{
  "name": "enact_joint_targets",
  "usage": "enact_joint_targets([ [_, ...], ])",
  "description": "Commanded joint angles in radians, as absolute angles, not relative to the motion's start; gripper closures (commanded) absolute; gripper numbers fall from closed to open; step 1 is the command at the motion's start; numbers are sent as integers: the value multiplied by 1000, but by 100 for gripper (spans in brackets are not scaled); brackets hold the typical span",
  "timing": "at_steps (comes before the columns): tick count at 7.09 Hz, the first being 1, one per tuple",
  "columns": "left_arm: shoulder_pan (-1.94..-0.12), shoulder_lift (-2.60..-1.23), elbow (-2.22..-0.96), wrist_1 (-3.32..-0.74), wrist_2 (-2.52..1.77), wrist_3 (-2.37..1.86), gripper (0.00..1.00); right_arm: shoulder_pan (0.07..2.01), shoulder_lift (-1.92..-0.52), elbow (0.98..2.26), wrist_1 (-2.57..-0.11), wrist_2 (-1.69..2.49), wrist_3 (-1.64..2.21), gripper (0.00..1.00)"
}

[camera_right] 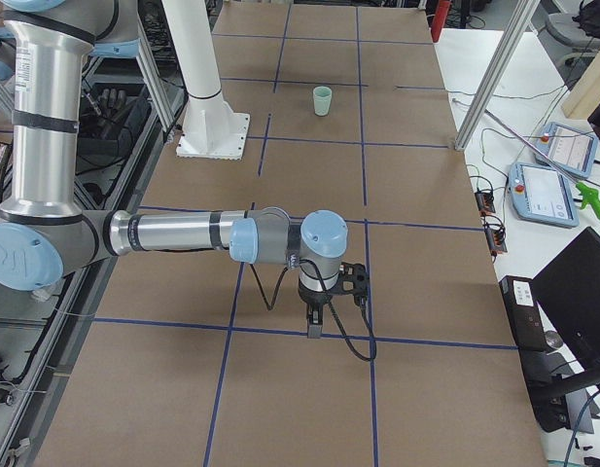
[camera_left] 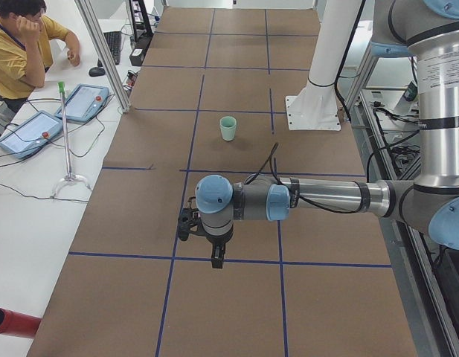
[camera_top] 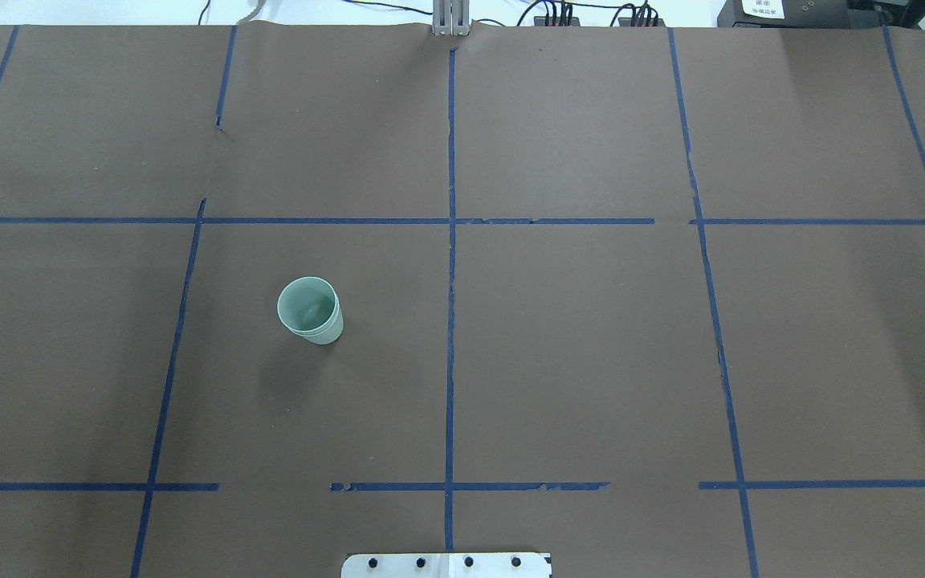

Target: Stack cups

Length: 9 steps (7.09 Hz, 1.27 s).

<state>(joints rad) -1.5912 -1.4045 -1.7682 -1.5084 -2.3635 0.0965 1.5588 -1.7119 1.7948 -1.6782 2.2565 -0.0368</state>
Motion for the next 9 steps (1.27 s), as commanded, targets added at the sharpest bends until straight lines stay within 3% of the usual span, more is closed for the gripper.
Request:
enact_joint_targets([
  [1, -1597, -1408, -1760, -1508, -2368, 100, 0, 1560, -1712, 1795, -1678, 2256, -37, 0],
  [9, -1597, -1413, -1778, -1508, -2359, 110, 0, 1559, -1712, 1795, -1678, 2256, -37, 0],
])
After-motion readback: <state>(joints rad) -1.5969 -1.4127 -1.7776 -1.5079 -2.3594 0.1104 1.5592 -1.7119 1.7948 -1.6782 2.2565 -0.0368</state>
